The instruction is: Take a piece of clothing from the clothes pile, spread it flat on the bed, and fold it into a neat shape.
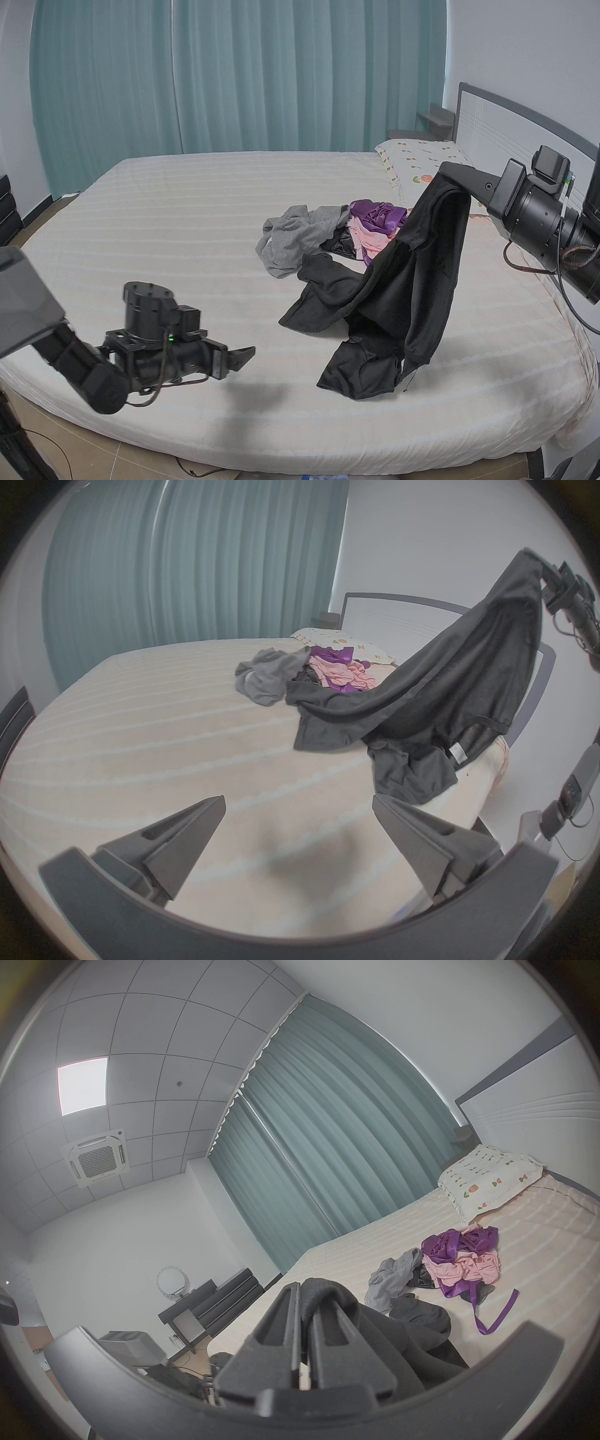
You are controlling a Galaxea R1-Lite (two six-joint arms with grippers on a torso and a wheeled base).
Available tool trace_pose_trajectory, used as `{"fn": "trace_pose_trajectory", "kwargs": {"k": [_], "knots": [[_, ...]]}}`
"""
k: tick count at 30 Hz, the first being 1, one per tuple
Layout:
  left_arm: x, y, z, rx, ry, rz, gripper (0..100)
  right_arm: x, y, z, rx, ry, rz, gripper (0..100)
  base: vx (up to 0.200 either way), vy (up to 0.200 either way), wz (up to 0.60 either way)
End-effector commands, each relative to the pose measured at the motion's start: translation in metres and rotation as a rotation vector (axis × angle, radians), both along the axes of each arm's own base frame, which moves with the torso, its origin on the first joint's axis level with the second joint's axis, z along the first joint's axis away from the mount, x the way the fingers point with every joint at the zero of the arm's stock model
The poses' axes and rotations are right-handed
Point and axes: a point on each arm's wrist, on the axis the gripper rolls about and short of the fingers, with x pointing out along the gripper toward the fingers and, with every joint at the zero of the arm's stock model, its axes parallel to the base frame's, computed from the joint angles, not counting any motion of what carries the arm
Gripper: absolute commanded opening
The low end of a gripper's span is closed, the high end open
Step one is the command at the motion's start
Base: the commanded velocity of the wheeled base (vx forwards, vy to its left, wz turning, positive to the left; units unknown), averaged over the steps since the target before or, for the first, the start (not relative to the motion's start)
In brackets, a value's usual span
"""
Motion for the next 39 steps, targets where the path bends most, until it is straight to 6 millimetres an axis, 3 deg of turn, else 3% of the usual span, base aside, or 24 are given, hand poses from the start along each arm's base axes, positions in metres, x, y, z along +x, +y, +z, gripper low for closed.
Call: {"fn": "trace_pose_trajectory", "kwargs": {"k": [1,8,16,20,30,35,36,39], "knots": [[0.042,-0.059,-0.056,0.019,0.031,-0.053,100,0.003,0.003,0.000,-0.002,0.002,0.003,0,0.000,0.000,0.00],[0.074,-0.084,-0.072,0.004,-0.008,-0.061,100,0.004,0.003,0.002,0.002,-0.003,0.001,0,0.000,0.000,0.00],[0.095,-0.108,-0.084,-0.022,-0.047,-0.086,100,0.010,0.005,0.007,0.013,-0.016,-0.009,0,0.000,0.000,0.00],[0.101,-0.112,-0.086,-0.032,-0.050,-0.097,100,0.009,0.006,0.007,0.014,-0.017,-0.006,0,0.000,0.000,0.00],[0.147,-0.130,-0.105,-0.074,-0.123,-0.068,100,0.004,0.003,0.010,0.021,-0.027,-0.009,0,0.000,0.000,0.00],[0.161,-0.137,-0.114,-0.080,-0.128,-0.053,100,0.005,0.003,0.008,0.017,-0.021,-0.011,0,0.000,0.000,0.00],[0.161,-0.137,-0.113,-0.090,-0.124,-0.047,0,0.005,0.003,0.007,0.016,-0.019,-0.011,0,0.000,0.000,0.00],[0.159,-0.137,-0.113,-0.119,-0.104,-0.028,0,0.007,0.003,0.006,0.013,-0.014,-0.016,0,0.000,0.000,0.00]]}}
